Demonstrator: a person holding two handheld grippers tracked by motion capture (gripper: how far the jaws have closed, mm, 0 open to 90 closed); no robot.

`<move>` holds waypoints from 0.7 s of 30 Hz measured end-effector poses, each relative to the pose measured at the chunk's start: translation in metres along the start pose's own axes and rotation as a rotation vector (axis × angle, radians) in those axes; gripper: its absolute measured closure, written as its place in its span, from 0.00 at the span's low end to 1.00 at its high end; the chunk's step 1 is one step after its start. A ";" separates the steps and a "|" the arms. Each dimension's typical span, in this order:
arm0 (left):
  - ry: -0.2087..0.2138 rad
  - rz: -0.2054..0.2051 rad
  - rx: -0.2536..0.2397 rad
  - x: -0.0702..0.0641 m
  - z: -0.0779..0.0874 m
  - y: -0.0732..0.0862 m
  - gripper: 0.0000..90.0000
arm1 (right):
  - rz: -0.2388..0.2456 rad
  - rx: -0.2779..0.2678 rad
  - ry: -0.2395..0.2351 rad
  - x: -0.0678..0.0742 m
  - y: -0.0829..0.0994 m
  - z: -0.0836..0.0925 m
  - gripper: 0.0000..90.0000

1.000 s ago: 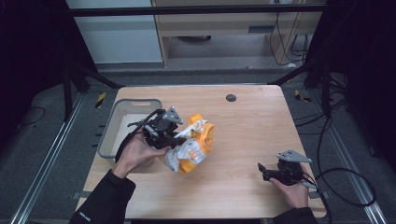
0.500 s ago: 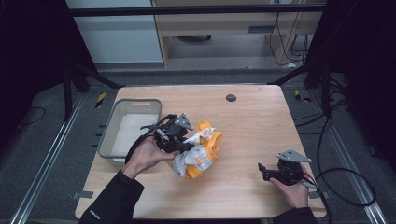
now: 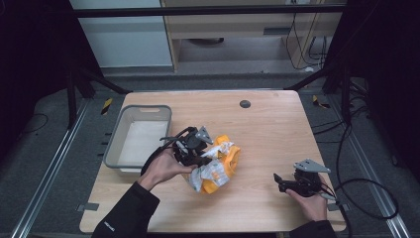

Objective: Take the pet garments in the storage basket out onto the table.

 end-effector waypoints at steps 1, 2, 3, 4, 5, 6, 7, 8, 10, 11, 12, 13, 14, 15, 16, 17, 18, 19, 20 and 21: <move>0.001 -0.002 0.006 -0.001 -0.002 0.001 0.86 | 0.000 0.000 0.000 0.000 0.000 0.000 0.11; 0.000 -0.002 0.007 -0.001 -0.004 0.001 0.86 | 0.000 0.001 0.000 0.000 0.000 0.000 0.11; 0.000 -0.002 0.010 -0.001 -0.006 0.001 0.86 | 0.000 0.001 0.001 0.000 0.000 0.000 0.11; 0.000 -0.002 0.012 -0.002 -0.008 0.001 0.86 | 0.000 0.001 0.001 0.000 0.000 0.000 0.11; -0.001 -0.007 0.013 -0.003 -0.009 0.000 0.86 | 0.003 0.001 0.001 0.000 0.000 0.000 0.11; 0.001 -0.010 0.017 -0.004 -0.012 0.000 0.86 | 0.003 0.002 0.002 0.000 0.000 0.000 0.11; 0.005 -0.013 0.020 -0.005 -0.014 0.000 0.86 | 0.006 0.002 0.001 0.000 0.000 0.000 0.11; 0.006 -0.016 0.024 -0.006 -0.016 0.001 0.86 | 0.003 0.002 0.002 0.000 0.000 0.000 0.11; 0.006 -0.018 0.033 -0.007 -0.020 0.001 0.86 | 0.001 0.002 0.003 0.000 0.000 0.000 0.11; 0.005 -0.021 0.038 -0.008 -0.022 0.002 0.86 | 0.001 0.002 0.003 0.000 0.000 0.000 0.11; 0.004 -0.021 0.039 -0.009 -0.025 0.002 0.86 | 0.002 0.003 0.002 0.000 0.000 0.000 0.11; 0.003 -0.023 0.040 -0.009 -0.026 0.003 0.86 | 0.004 0.004 0.003 0.000 0.000 0.000 0.11; 0.007 -0.021 0.042 -0.010 -0.029 0.004 0.86 | 0.003 0.004 0.003 0.000 0.001 0.000 0.11; 0.009 -0.022 0.042 -0.010 -0.030 0.004 0.86 | 0.004 0.004 0.003 0.000 0.001 0.000 0.11; 0.007 -0.023 0.043 -0.010 -0.032 0.005 0.86 | 0.004 0.005 0.004 0.000 0.001 0.000 0.11; 0.004 -0.025 0.047 -0.010 -0.035 0.006 0.86 | 0.005 0.004 0.004 0.000 0.001 0.000 0.11; 0.003 -0.023 0.047 -0.011 -0.037 0.006 0.86 | 0.007 0.004 0.005 -0.001 0.001 0.000 0.11; 0.005 -0.024 0.050 -0.011 -0.039 0.007 0.86 | 0.007 0.005 0.004 -0.001 0.001 0.000 0.11; 0.006 -0.023 0.052 -0.012 -0.042 0.007 0.86 | 0.006 0.006 0.004 0.000 0.001 0.000 0.11; 0.006 -0.023 0.052 -0.012 -0.042 0.007 0.85 | 0.006 0.006 0.004 0.000 0.001 0.000 0.11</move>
Point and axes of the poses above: each handheld gripper's, and its own axes: z roughly backward along the jaws, y roughly out of its underside, x roughly to its left, the point moved 9 cm from there along -z, roughly forward along the jaws, and after that the axes turned 11 degrees about z, right-handed, at the moved point
